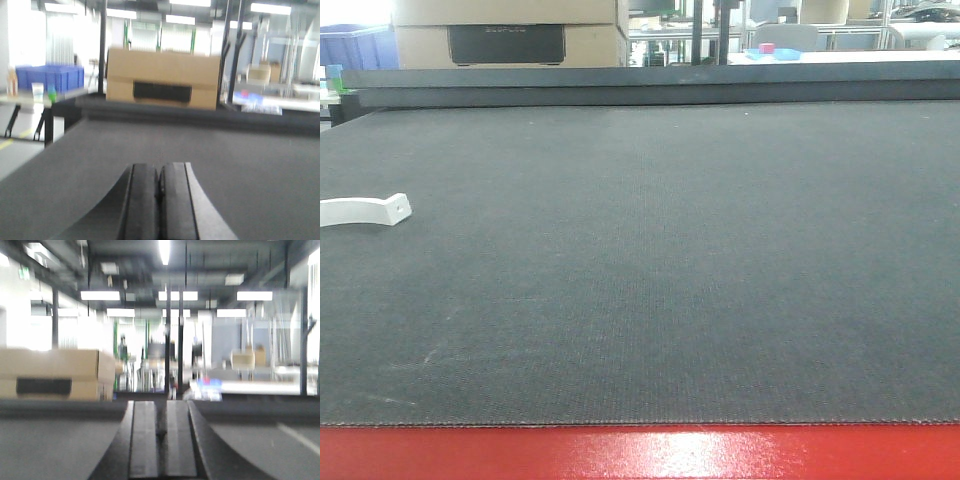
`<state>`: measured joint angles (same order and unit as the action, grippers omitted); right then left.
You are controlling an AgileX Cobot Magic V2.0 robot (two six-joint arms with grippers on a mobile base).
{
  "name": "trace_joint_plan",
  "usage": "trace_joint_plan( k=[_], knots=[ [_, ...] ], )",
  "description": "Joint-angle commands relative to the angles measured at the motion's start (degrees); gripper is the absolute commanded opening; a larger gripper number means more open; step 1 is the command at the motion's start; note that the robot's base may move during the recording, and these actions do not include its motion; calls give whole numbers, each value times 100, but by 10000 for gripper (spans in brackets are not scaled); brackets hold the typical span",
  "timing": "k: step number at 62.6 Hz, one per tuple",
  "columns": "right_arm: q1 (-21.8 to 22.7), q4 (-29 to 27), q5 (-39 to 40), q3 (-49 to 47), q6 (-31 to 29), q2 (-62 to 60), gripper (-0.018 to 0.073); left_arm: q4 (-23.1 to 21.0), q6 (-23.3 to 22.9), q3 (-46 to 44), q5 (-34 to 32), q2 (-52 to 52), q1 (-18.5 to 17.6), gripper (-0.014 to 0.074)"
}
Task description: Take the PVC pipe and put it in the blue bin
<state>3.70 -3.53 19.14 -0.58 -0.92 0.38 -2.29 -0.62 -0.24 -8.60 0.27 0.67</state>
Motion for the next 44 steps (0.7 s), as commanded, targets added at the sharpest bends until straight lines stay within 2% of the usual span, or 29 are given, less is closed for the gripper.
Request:
trace_joint_plan(
  k=[1, 7, 14, 18, 23, 32, 38, 44],
  knots=[
    [-22, -5, 276, -332, -7, -38, -168, -34, 18, -338, -250, -27, 31, -111],
    [-22, -5, 88, -843, -277, -38, -168, 19, 155, -905, -53, -27, 31, -111],
    [-22, -5, -140, -1508, -789, 321, -168, 187, 643, -1664, 241, 292, 31, -111],
    [-22, -5, -343, -1915, -824, 652, -168, 229, 661, -2070, 491, 644, 31, -111],
    [-22, -5, -694, -2405, -824, 1083, -168, 198, 661, -2713, 1136, 1152, 31, -111],
    [-22, -15, -1771, -3267, -824, 2063, -168, 198, 661, -3911, 2426, 2194, 31, -111],
    [-22, -84, -2990, -3740, -824, 2770, -168, 229, 661, -4503, 3203, 2887, 31, -111],
    [-22, -84, -3807, -3952, -824, 3468, -168, 186, 661, -4619, 3345, 3597, 31, -111]
  ],
)
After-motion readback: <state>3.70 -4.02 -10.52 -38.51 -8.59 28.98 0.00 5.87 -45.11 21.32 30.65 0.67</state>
